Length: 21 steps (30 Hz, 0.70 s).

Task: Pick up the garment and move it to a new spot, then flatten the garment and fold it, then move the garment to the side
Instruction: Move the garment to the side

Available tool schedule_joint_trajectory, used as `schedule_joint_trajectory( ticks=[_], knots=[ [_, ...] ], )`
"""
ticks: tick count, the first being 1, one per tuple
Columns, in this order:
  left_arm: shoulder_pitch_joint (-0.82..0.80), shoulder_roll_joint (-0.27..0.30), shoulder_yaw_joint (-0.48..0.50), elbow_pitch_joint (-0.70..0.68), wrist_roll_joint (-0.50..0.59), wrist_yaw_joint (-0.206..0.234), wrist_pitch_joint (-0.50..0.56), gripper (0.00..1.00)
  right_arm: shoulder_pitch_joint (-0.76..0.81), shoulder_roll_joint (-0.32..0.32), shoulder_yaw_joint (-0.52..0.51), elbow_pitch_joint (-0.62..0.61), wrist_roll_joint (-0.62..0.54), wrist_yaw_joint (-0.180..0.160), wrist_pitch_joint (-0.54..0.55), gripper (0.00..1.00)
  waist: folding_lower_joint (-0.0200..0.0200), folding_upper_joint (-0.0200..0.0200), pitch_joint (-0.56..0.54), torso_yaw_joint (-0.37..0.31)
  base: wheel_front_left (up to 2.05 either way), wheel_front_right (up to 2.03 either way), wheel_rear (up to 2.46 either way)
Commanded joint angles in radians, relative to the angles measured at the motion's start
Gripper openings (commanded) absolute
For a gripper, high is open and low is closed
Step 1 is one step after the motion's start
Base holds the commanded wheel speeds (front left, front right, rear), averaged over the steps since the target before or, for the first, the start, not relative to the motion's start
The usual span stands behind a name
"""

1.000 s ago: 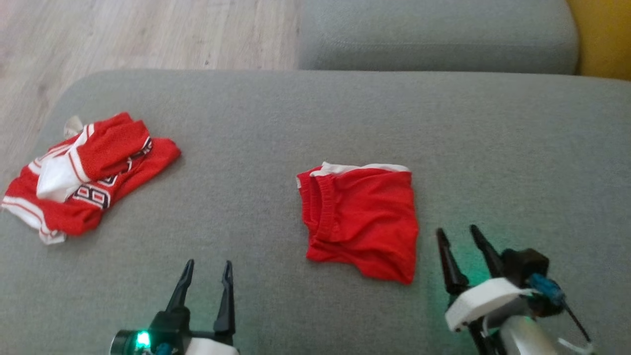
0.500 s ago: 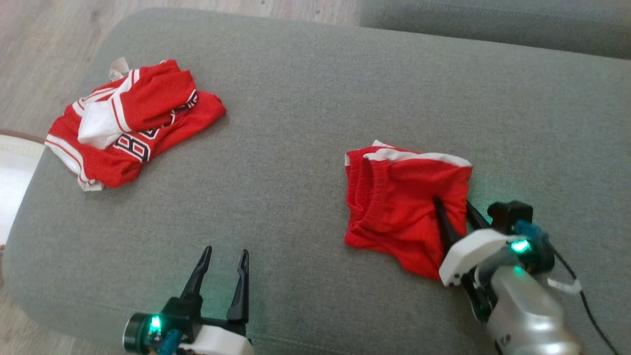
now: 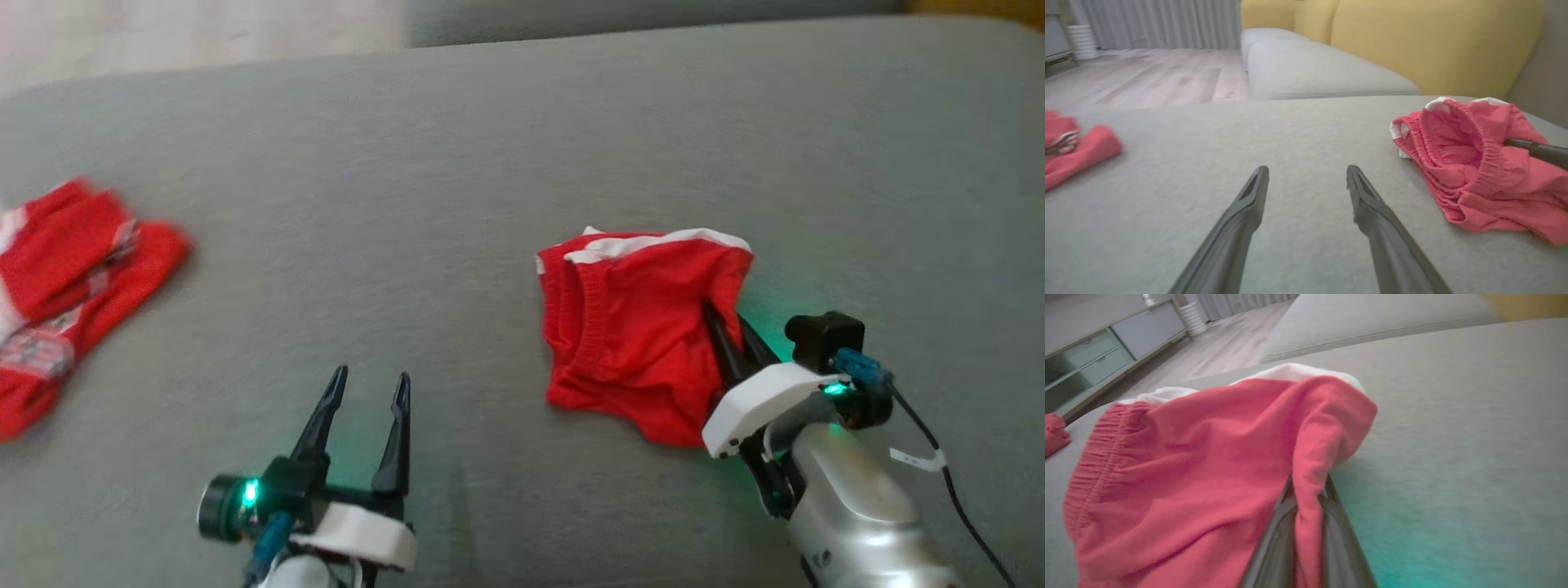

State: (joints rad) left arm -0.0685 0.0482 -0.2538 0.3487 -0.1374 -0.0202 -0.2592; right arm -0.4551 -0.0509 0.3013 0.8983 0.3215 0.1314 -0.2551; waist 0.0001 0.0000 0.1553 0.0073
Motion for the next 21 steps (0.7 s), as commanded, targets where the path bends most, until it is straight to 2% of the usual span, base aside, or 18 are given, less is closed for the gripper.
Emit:
schedule_joint_trajectory(
  ticks=[1, 5, 6, 9, 12, 16, 21],
  knots=[
    [-0.059, 0.002, 0.026, -0.034, 0.019, -0.009, -0.003, 1.00, 0.006, 0.001, 0.038, -0.047, 0.023, -0.001, -0.007, 0.00, -0.0001, 0.0000, 0.013, -0.239, 0.00, 0.00, 0.00],
    [-0.083, 0.002, 0.027, -0.030, 0.032, -0.022, -0.003, 1.00, 0.024, 0.001, 0.066, -0.079, 0.059, -0.001, -0.007, 0.00, -0.0001, 0.0000, 0.022, -0.376, 0.00, 0.00, 0.00],
    [-0.083, 0.002, 0.027, -0.030, 0.032, -0.022, -0.003, 1.00, 0.024, 0.001, 0.066, -0.079, 0.059, -0.001, -0.007, 0.00, -0.0001, 0.0000, 0.022, -0.376, 0.00, 0.00, 0.00],
    [-0.088, 0.002, 0.028, -0.028, 0.042, -0.031, -0.003, 1.00, 0.036, 0.001, 0.081, -0.100, 0.081, -0.001, -0.007, 0.00, -0.0001, 0.0000, 0.030, -0.450, 0.00, 0.00, 0.00],
    [-0.092, 0.002, 0.029, -0.026, 0.049, -0.040, -0.003, 1.00, 0.043, 0.001, 0.087, -0.117, 0.094, -0.001, -0.007, 0.00, -0.0001, 0.0000, 0.039, -0.494, 0.00, 0.00, 0.00],
    [-0.097, 0.002, 0.022, -0.022, 0.051, -0.048, -0.003, 1.00, 0.042, 0.001, 0.078, -0.124, 0.094, -0.001, -0.007, 0.00, -0.0001, 0.0000, 0.046, -0.509, 0.00, 0.00, 0.00],
    [-0.100, 0.002, 0.002, -0.015, 0.050, -0.056, -0.003, 1.00, 0.002, 0.001, 0.030, -0.111, 0.026, -0.001, -0.007, 0.00, -0.0001, 0.0000, 0.062, -0.466, 0.00, 0.00, 0.00]
  ],
)
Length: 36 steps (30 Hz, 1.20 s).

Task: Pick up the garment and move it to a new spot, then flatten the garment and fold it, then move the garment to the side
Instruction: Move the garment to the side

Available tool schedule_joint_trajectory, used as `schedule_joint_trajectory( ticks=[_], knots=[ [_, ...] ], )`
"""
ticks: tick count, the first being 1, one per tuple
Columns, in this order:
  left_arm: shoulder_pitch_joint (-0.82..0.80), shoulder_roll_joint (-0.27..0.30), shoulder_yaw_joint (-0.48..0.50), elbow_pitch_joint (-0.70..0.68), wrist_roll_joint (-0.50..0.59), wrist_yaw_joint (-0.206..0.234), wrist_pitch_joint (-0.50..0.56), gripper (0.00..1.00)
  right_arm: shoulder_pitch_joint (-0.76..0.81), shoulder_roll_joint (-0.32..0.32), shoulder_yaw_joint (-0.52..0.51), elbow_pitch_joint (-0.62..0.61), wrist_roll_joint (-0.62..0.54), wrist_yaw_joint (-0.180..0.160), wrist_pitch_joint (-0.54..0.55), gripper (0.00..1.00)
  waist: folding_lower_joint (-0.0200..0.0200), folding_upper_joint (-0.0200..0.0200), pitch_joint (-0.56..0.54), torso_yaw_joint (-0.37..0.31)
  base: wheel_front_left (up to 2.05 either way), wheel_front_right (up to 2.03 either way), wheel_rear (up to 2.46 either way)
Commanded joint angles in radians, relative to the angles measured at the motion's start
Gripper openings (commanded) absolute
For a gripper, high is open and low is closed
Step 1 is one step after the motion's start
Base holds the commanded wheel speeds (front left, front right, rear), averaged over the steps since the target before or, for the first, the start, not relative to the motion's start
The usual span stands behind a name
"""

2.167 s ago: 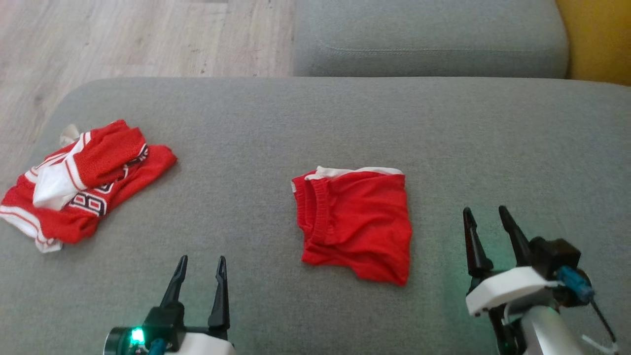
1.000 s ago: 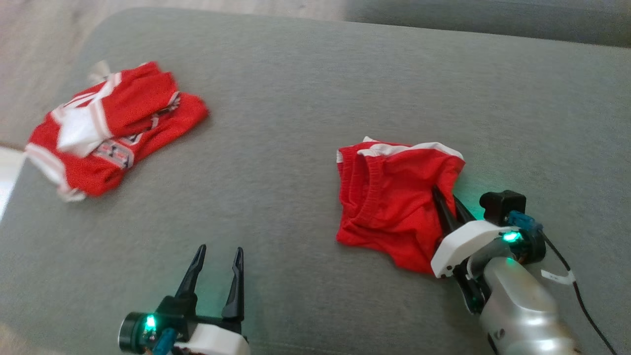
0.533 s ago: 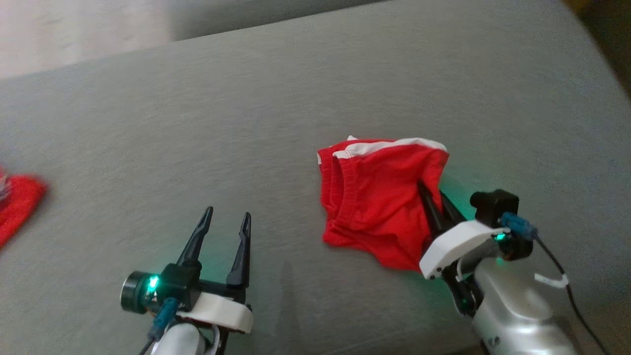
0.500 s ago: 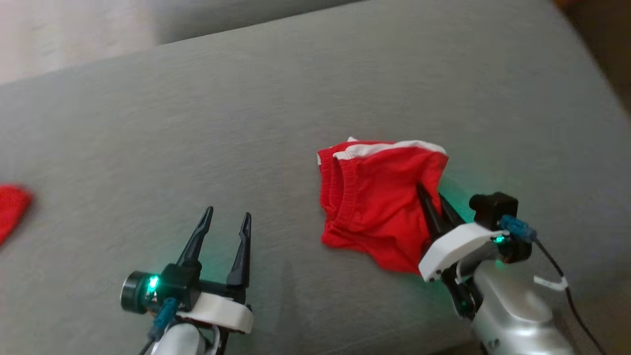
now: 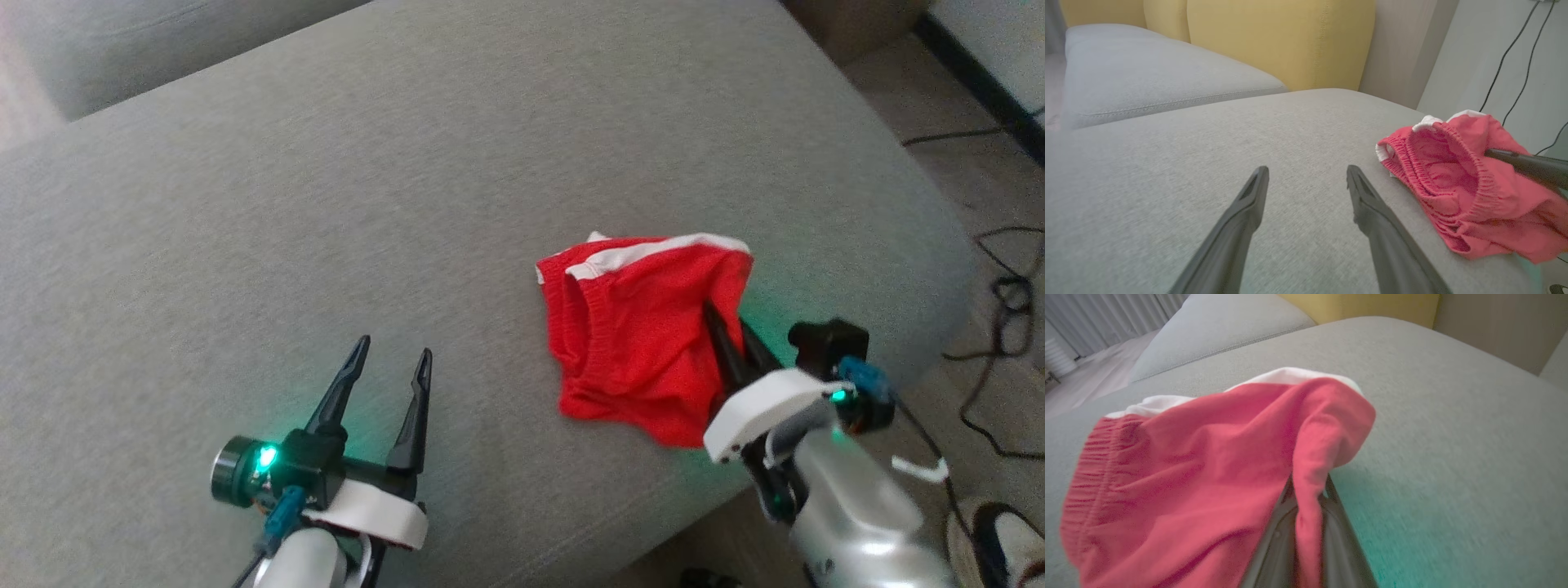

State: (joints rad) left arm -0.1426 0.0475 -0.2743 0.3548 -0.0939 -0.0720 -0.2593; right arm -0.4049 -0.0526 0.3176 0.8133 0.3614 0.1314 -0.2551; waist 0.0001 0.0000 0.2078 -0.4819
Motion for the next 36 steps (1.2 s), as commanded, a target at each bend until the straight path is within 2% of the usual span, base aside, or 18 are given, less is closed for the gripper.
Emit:
schedule_joint_trajectory(
  ticks=[1, 6, 11, 17, 21, 25, 27, 30, 33, 36],
  knots=[
    [-0.027, 0.003, 0.020, -0.019, 0.007, -0.005, -0.002, 1.00, -0.063, 0.002, 0.002, -0.018, -0.040, -0.001, -0.007, 0.00, -0.0001, 0.0000, 0.015, 0.038, 0.00, 0.00, 0.00],
    [-0.029, 0.003, 0.031, -0.013, 0.026, -0.011, -0.002, 1.00, -0.184, -0.009, -0.092, 0.044, -0.217, -0.001, -0.007, 0.00, -0.0001, 0.0000, 0.051, 0.115, 0.00, 0.00, 0.00],
    [-0.033, 0.010, 0.052, -0.016, 0.041, -0.019, -0.002, 1.00, -0.315, -0.109, -0.207, 0.154, -0.386, -0.001, -0.007, 0.00, -0.0001, 0.0000, 0.091, 0.187, 0.00, 0.00, 0.00],
    [-0.057, 0.012, 0.055, -0.034, 0.054, -0.029, -0.002, 1.00, -0.427, -0.244, -0.408, 0.251, -0.551, -0.001, 0.013, 0.00, -0.0001, 0.0000, 0.147, 0.253, 0.00, 0.00, 0.00],
    [-0.074, 0.014, 0.057, -0.047, 0.061, -0.033, -0.002, 1.00, -0.467, -0.291, -0.545, 0.254, -0.647, -0.001, 0.028, 0.00, -0.0001, 0.0000, 0.179, 0.276, 0.00, 0.00, 0.00],
    [-0.087, 0.015, 0.061, -0.050, 0.064, -0.036, -0.002, 1.00, -0.494, -0.311, -0.666, 0.244, -0.733, -0.001, 0.036, 0.00, -0.0001, 0.0000, 0.198, 0.289, 0.00, 0.00, 0.00],
    [-0.092, 0.016, 0.062, -0.050, 0.066, -0.038, -0.002, 1.00, -0.506, -0.312, -0.725, 0.233, -0.772, -0.001, 0.033, 1.00, -0.0001, 0.0000, 0.203, 0.291, 0.00, 0.00, 0.00],
    [-0.099, 0.016, 0.061, -0.042, 0.070, -0.038, -0.002, 1.00, -0.526, -0.296, -0.799, 0.219, -0.824, -0.001, 0.021, 1.00, -0.0001, 0.0000, 0.206, 0.295, 0.00, 0.00, 0.00],
    [-0.103, 0.014, 0.066, -0.037, 0.067, -0.031, -0.002, 1.00, -0.549, -0.258, -0.830, 0.201, -0.846, -0.001, -0.002, 1.00, -0.0001, 0.0000, 0.198, 0.300, 0.00, 0.00, 0.00],
    [-0.104, 0.012, 0.074, -0.034, 0.063, -0.021, -0.002, 1.00, -0.569, -0.190, -0.778, 0.145, -0.799, -0.001, -0.006, 1.00, -0.0001, 0.0000, 0.181, 0.310, 0.00, 0.00, 0.00]
  ],
)
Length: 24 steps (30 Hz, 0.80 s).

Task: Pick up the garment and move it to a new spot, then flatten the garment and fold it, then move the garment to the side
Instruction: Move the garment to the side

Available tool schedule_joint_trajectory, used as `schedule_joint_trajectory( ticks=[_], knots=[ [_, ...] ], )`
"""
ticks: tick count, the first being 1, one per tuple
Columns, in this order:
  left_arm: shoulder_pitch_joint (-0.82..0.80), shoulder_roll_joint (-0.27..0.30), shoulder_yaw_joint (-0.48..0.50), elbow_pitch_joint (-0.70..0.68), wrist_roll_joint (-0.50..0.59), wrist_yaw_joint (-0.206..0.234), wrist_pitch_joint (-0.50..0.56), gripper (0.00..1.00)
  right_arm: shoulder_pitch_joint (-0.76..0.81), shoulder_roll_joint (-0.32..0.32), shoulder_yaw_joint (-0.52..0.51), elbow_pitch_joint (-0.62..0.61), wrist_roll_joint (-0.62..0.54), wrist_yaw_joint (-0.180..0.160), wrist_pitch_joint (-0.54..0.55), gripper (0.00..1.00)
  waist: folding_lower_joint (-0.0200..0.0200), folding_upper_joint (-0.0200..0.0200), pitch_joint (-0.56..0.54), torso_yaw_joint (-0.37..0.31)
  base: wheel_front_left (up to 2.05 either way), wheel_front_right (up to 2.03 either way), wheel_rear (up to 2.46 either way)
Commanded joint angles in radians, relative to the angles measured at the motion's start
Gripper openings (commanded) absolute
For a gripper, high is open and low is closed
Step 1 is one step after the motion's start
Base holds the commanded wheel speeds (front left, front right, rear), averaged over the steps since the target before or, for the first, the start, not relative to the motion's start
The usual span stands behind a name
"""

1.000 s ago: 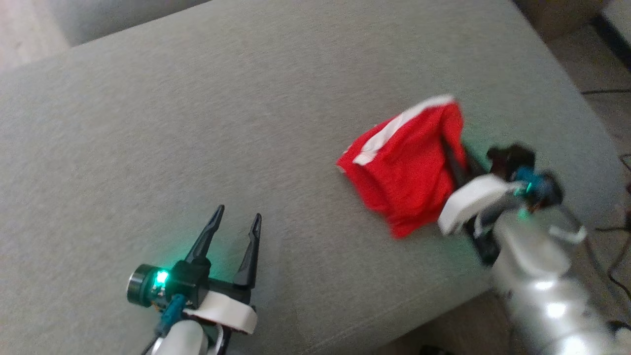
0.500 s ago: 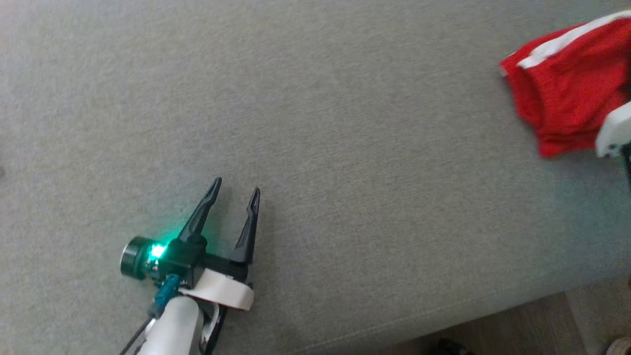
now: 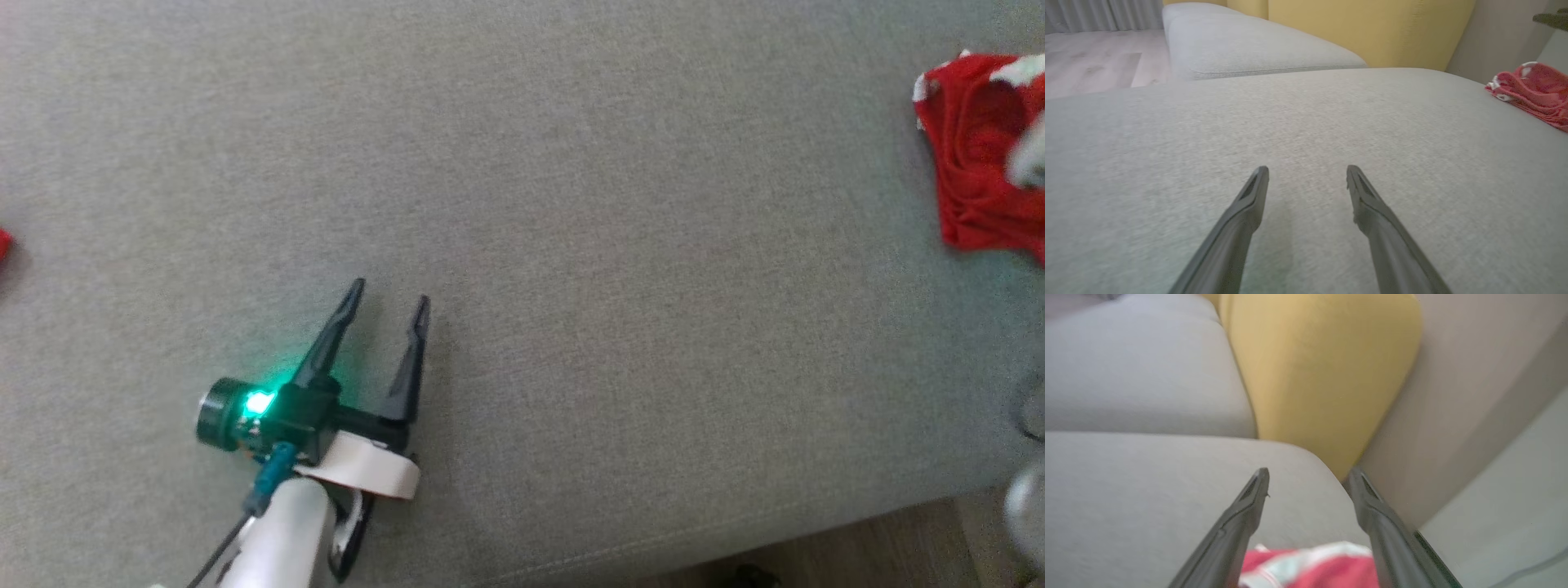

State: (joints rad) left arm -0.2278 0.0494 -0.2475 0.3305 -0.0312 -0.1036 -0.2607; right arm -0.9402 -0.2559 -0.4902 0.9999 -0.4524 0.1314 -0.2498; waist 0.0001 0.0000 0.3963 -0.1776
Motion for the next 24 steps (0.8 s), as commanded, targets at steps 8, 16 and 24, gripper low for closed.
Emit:
schedule_joint_trajectory(
  ticks=[8, 16, 24],
  knots=[
    [-0.008, 0.005, 0.095, -0.004, -0.021, 0.049, -0.001, 1.00, 0.127, 0.177, 0.273, -0.252, 0.260, -0.001, -0.012, 1.00, -0.0001, 0.0000, -0.085, 0.064, 0.00, 0.00, 0.00],
    [0.028, 0.002, 0.117, 0.016, -0.045, 0.077, -0.001, 1.00, 0.396, 0.205, 0.441, -0.341, 0.482, -0.001, -0.012, 1.00, -0.0001, 0.0000, -0.181, 0.164, 0.00, 0.00, 0.00],
    [0.072, 0.001, 0.140, 0.028, -0.068, 0.120, -0.001, 1.00, 0.559, 0.205, 0.495, -0.389, 0.570, -0.001, -0.012, 1.00, -0.0001, 0.0000, -0.255, 0.202, 0.00, 0.00, 0.00]
  ],
)
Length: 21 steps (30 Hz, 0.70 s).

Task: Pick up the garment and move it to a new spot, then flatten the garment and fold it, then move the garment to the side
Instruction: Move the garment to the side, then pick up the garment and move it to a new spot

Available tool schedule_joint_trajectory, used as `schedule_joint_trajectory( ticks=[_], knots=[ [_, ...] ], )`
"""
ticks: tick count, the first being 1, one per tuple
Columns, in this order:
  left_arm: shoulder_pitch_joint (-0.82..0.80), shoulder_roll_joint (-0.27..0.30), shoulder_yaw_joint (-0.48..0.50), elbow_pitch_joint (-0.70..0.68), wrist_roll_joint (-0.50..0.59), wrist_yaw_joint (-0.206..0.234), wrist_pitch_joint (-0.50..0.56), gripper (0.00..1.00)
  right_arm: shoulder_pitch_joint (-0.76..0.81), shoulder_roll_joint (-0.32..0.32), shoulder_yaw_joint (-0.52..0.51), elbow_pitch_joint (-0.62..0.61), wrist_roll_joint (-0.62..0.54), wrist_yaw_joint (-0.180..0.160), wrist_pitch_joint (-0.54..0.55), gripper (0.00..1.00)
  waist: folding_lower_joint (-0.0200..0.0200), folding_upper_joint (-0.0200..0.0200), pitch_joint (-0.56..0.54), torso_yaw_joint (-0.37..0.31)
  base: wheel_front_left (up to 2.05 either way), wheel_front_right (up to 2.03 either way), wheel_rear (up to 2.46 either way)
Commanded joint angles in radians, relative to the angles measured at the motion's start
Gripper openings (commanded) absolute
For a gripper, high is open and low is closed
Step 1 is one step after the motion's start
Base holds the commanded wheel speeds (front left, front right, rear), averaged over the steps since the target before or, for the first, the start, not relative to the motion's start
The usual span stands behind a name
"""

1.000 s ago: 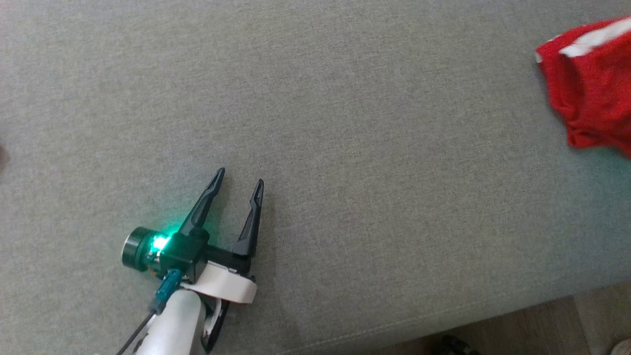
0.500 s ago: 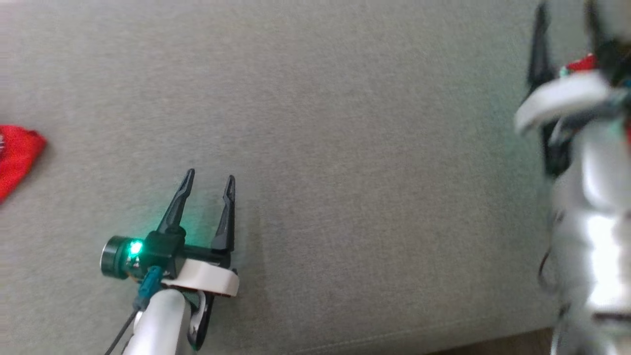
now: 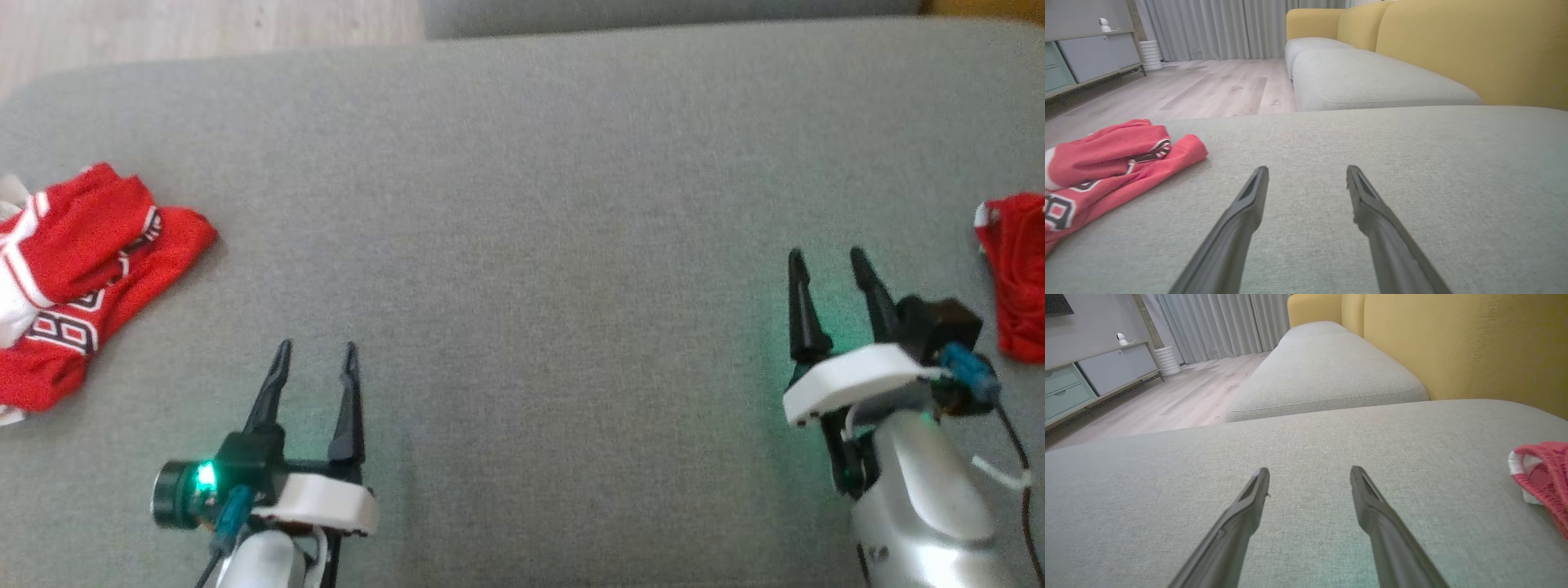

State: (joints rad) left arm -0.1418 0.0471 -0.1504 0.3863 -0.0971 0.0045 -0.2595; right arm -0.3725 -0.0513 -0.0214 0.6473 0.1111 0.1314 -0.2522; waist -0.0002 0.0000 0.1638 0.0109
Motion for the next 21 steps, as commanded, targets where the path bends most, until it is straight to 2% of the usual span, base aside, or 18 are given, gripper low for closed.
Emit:
schedule_joint_trajectory(
  ticks=[1, 11, 21],
  knots=[
    [-0.003, 0.003, 0.055, -0.030, -0.011, 0.021, -0.002, 1.00, 0.018, 0.001, 0.038, -0.040, 0.016, -0.001, -0.009, 1.00, 0.0002, 0.0000, -0.038, 0.018, 0.00, 0.00, 0.00],
    [0.069, 0.003, 0.085, -0.019, -0.036, 0.036, -0.002, 1.00, 0.108, 0.001, 0.054, -0.044, 0.051, -0.001, -0.009, 1.00, 0.0002, 0.0000, -0.130, 0.018, 0.00, 0.00, 0.00],
    [0.117, 0.003, 0.098, -0.026, -0.044, 0.040, -0.002, 1.00, 0.152, 0.001, 0.058, -0.056, 0.082, -0.001, -0.009, 1.00, 0.0002, 0.0000, -0.163, 0.014, 0.00, 0.00, 0.00]
  ],
)
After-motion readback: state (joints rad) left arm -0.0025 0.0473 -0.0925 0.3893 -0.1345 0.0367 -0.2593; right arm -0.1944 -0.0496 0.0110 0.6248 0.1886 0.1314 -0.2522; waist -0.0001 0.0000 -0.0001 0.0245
